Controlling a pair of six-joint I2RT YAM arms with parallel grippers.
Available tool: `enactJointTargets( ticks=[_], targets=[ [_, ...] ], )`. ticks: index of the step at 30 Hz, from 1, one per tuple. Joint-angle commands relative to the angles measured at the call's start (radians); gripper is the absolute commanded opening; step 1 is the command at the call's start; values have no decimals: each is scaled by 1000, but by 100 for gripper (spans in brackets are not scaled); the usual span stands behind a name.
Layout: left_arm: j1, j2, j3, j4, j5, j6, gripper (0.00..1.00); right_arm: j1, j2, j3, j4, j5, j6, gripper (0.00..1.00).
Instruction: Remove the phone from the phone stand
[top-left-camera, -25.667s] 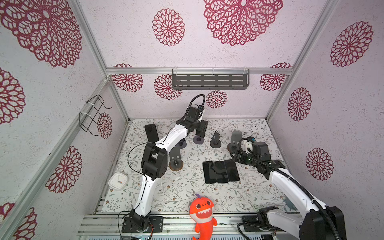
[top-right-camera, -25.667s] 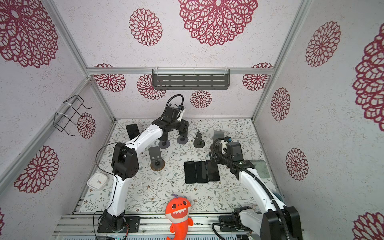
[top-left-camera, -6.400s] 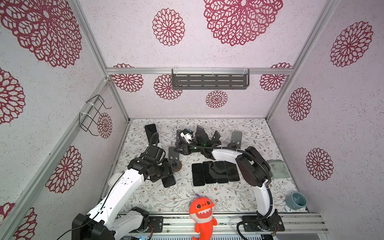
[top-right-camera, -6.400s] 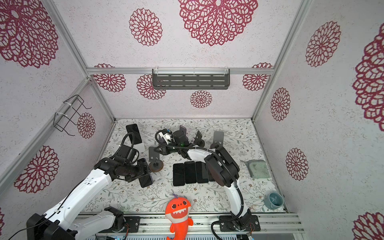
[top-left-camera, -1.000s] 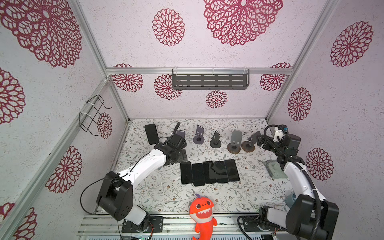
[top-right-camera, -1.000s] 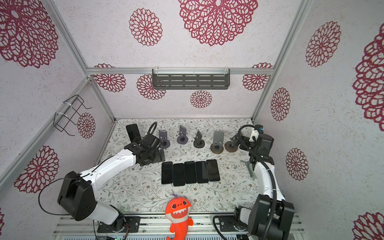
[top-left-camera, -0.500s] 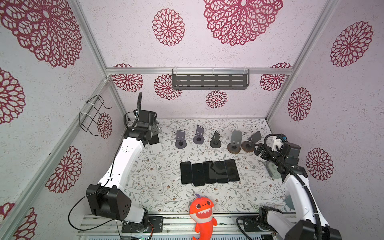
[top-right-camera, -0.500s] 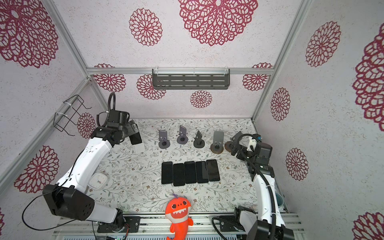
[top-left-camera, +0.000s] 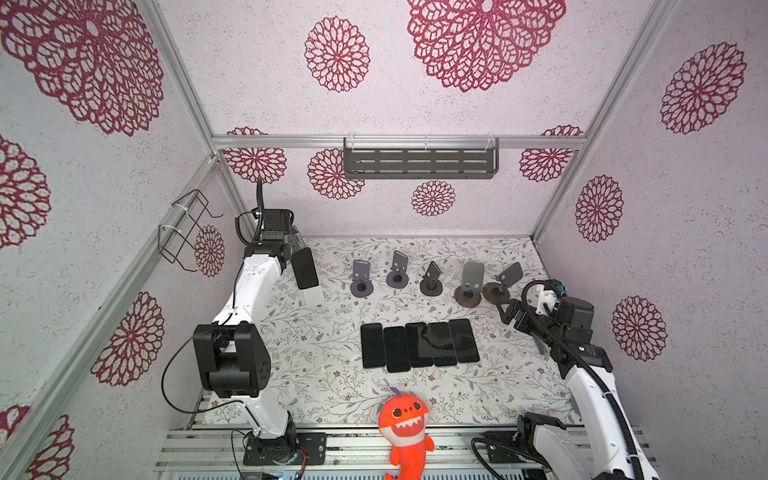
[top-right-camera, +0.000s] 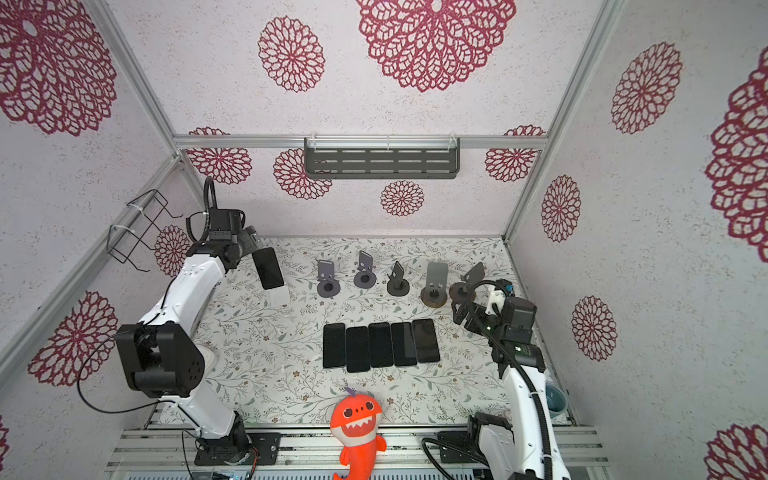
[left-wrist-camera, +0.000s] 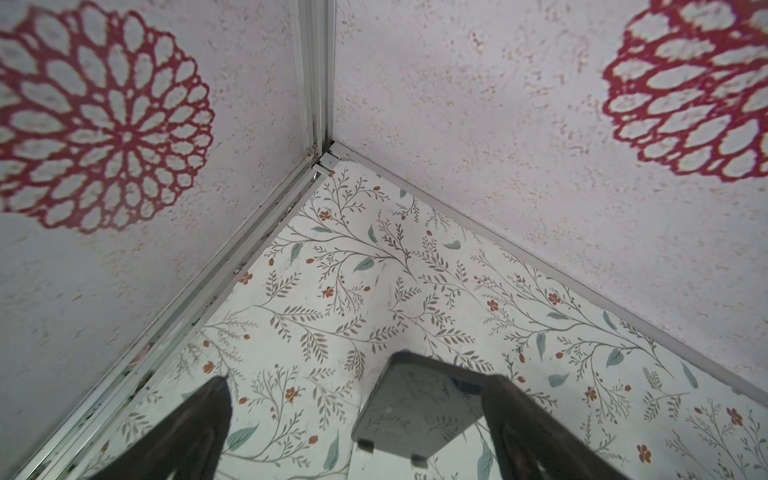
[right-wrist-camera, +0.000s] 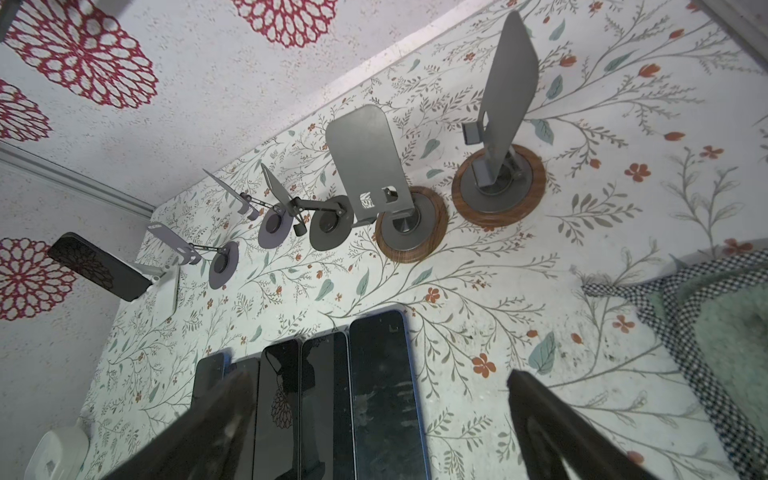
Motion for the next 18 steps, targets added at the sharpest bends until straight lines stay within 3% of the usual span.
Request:
enactJointTargets(
  ticks=[1, 11, 18],
  targets=[
    [-3, 58, 51, 29, 47, 26, 98, 6, -12, 16, -3, -10, 10, 99],
    [-57, 136, 56, 56, -6, 89, 98, 6, -10, -4, 10, -4, 16, 99],
    [-60, 160, 50, 60, 34, 115, 98, 6, -10, -9, 12, 0, 11, 99]
  ],
)
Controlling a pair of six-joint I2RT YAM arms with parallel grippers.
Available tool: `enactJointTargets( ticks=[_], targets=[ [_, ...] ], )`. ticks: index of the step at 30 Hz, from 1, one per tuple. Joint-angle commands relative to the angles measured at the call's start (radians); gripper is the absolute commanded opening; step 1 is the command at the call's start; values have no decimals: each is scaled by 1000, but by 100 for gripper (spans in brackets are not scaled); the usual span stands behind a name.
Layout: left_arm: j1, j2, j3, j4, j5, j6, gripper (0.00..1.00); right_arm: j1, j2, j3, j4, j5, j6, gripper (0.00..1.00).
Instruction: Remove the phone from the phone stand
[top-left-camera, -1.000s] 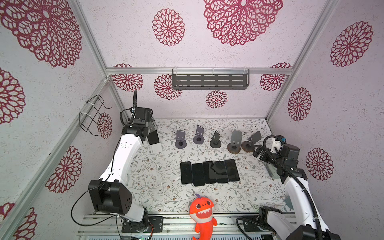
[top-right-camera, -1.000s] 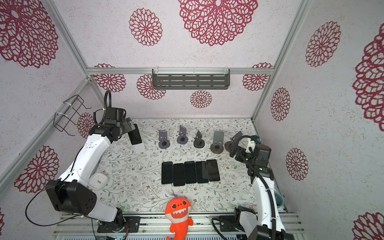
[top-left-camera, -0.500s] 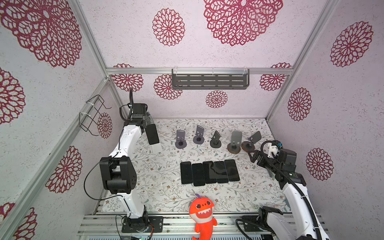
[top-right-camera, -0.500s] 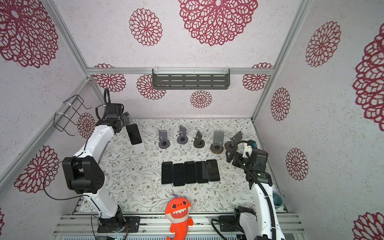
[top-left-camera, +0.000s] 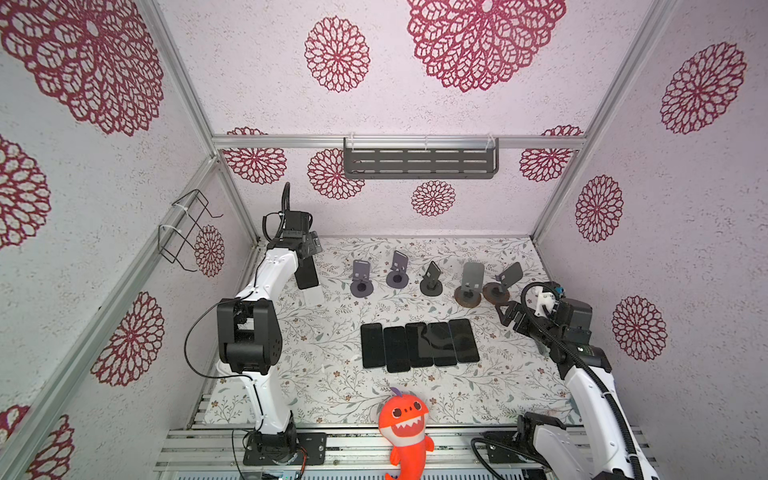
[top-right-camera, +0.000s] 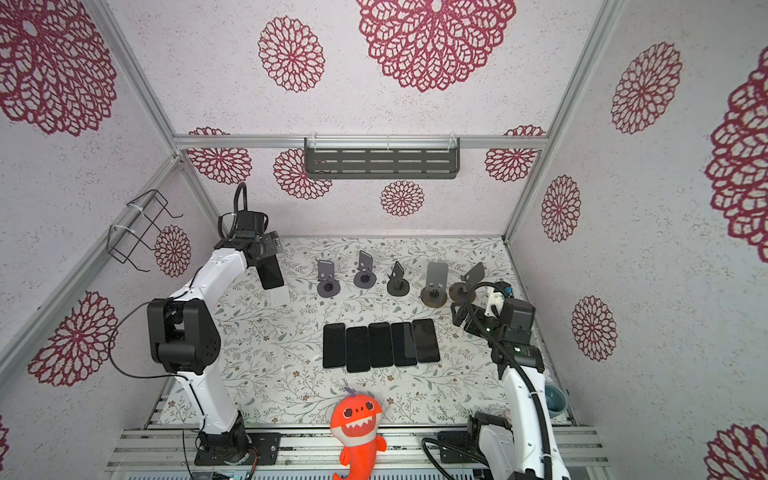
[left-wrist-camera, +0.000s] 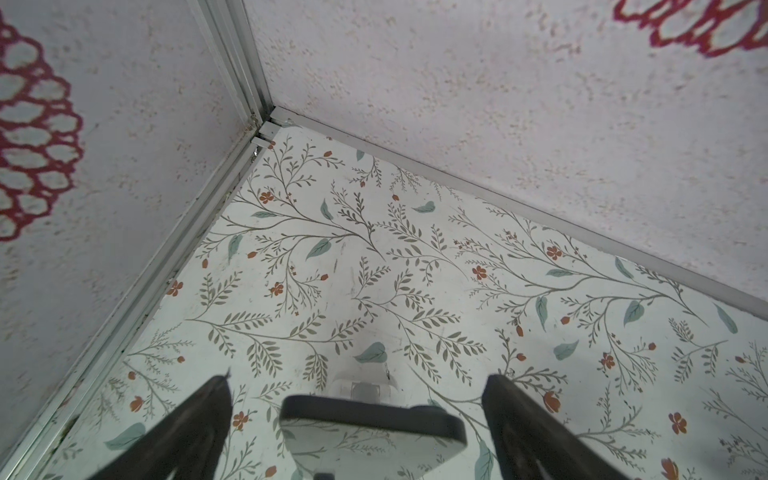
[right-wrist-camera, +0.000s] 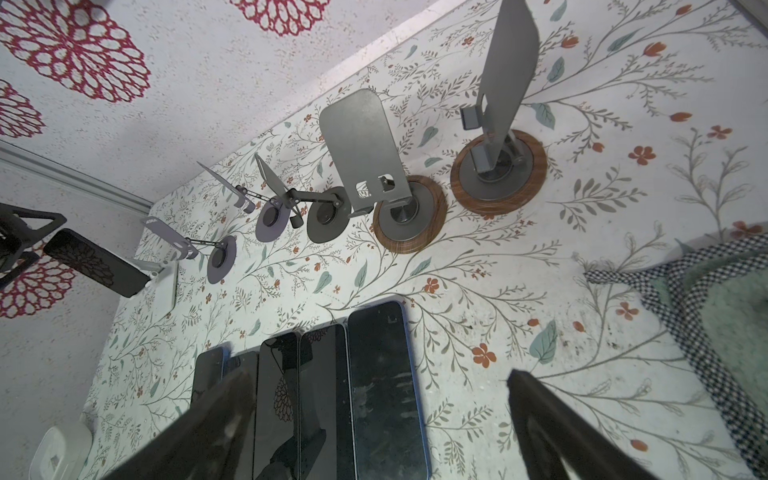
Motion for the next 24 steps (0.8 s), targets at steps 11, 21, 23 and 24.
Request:
enactJointTargets(
  ticks=[11, 21, 23, 24],
  targets=[
    [4, 13, -91, 121, 90, 95, 98, 5, -10, -7, 24, 7, 6, 99],
    [-2, -18, -213, 209, 80, 85, 98, 5, -12, -17, 39, 3, 17, 99],
    [-2, -28, -249, 239, 74, 74, 98, 6, -14, -20, 43, 9, 21, 99],
    [-2, -32, -263, 253, 73, 73, 98, 6, -15, -22, 45, 13, 22, 99]
  ],
)
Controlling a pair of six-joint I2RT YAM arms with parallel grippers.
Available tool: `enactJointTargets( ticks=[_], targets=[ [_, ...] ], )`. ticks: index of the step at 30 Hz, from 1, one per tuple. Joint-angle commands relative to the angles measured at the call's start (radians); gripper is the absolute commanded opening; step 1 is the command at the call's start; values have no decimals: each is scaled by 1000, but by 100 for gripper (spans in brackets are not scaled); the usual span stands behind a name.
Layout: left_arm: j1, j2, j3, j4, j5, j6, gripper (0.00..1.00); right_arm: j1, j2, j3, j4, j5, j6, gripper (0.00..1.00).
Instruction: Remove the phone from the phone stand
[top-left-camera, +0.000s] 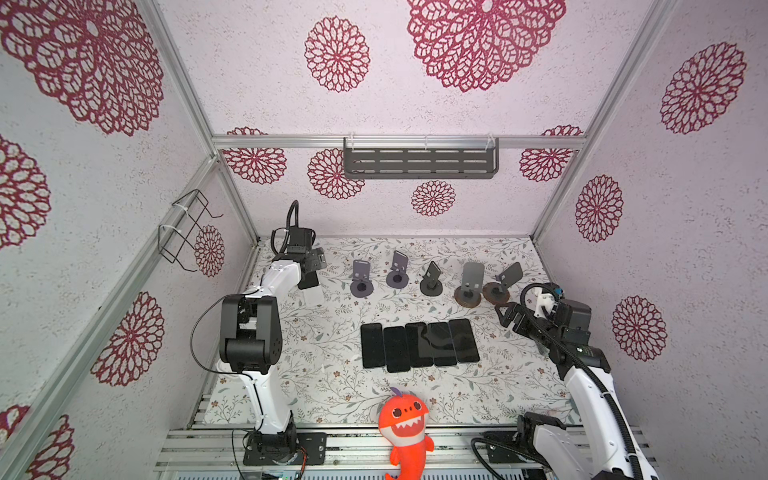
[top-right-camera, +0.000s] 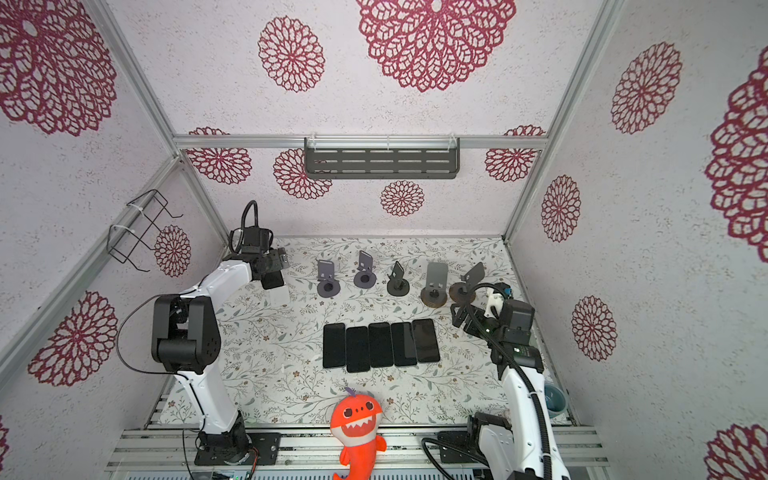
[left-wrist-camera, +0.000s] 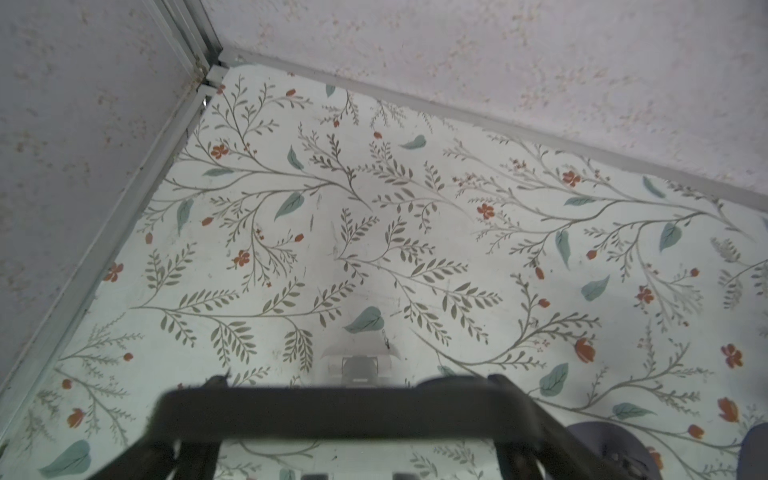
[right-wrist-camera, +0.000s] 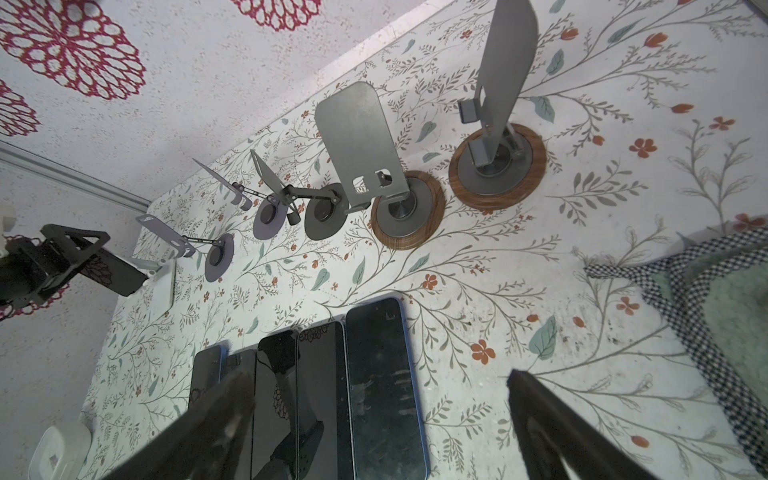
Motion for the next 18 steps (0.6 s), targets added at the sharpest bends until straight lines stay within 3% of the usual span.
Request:
enactJointTargets(
  ticks=[1, 18],
  targets=[
    [-3, -35, -43, 86, -7, 8, 98, 6, -16, -12, 41, 19, 18, 99],
    [-14, -61, -71, 142, -32, 27, 98, 6, -8, -38, 81, 14, 38, 99]
  ],
)
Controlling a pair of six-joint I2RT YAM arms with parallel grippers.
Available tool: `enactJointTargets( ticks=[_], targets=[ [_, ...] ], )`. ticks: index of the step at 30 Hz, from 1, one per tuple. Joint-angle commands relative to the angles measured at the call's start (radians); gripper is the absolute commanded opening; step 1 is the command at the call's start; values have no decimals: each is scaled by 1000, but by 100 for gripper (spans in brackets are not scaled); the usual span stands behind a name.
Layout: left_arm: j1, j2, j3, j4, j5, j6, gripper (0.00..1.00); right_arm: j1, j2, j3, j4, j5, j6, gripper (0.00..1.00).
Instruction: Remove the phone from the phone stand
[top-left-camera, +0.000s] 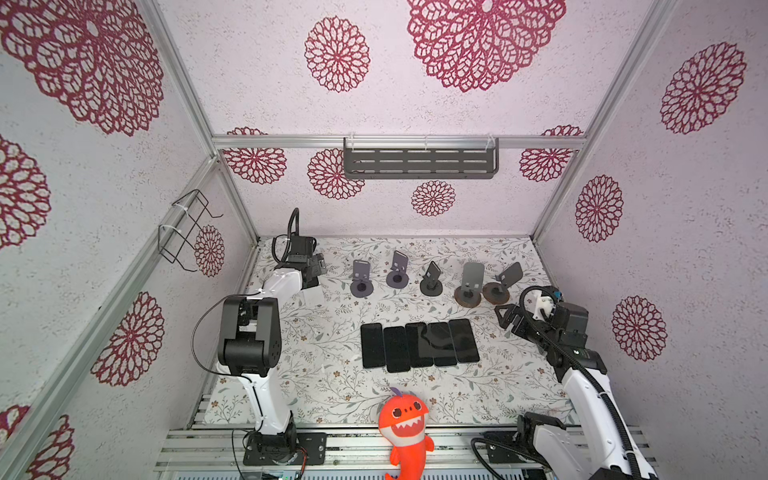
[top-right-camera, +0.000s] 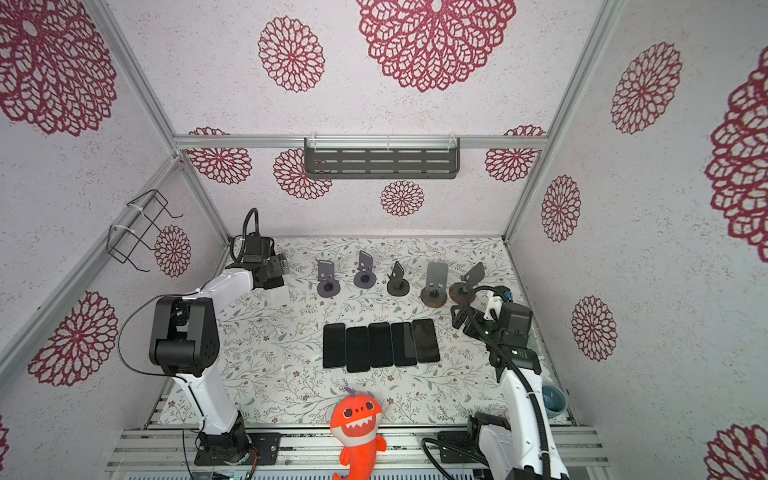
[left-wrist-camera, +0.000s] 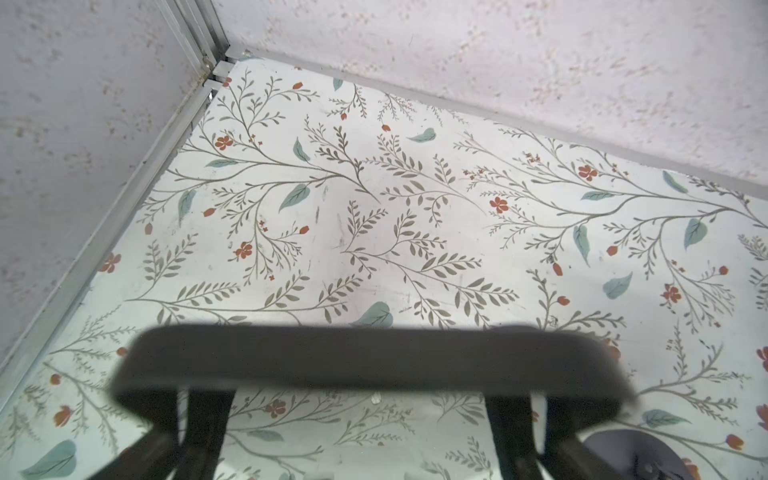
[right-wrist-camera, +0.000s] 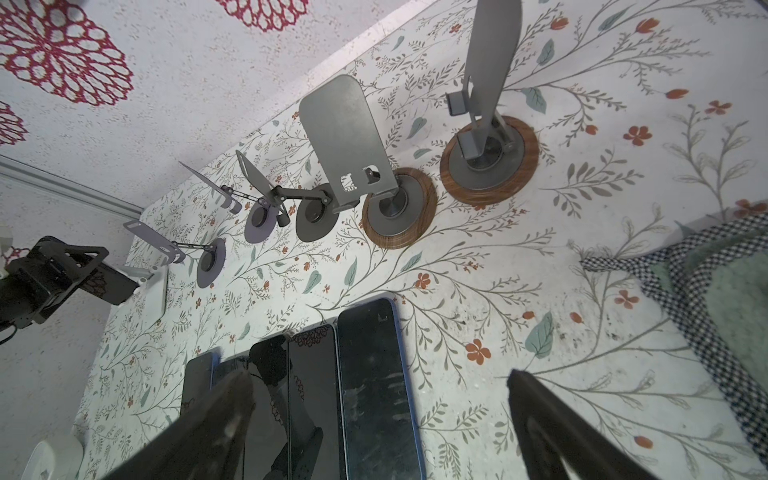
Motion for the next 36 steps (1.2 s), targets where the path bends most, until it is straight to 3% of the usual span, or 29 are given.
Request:
enactJointTargets(
  ticks=[1, 7, 22, 28, 31, 36],
  targets=[
    [-7, -24, 16, 29, -4, 24, 98, 4, -6, 9, 30, -2, 16, 99],
    [-9, -13, 30, 32, -5, 17, 99, 5, 0, 7, 30, -9, 9, 99],
    [-7, 21, 65, 11, -5, 18, 81, 5, 4, 5, 24, -19, 0, 98],
    [-7, 24, 70, 11, -8, 22, 78, 5, 0, 6, 20, -20, -3, 98],
    [-8, 31, 78, -6, -25, 20, 82, 3, 3, 6, 20, -24, -2, 97],
    [-7, 34, 76, -2, -29, 19, 76, 3, 3, 6, 19, -26, -5, 95]
  ],
)
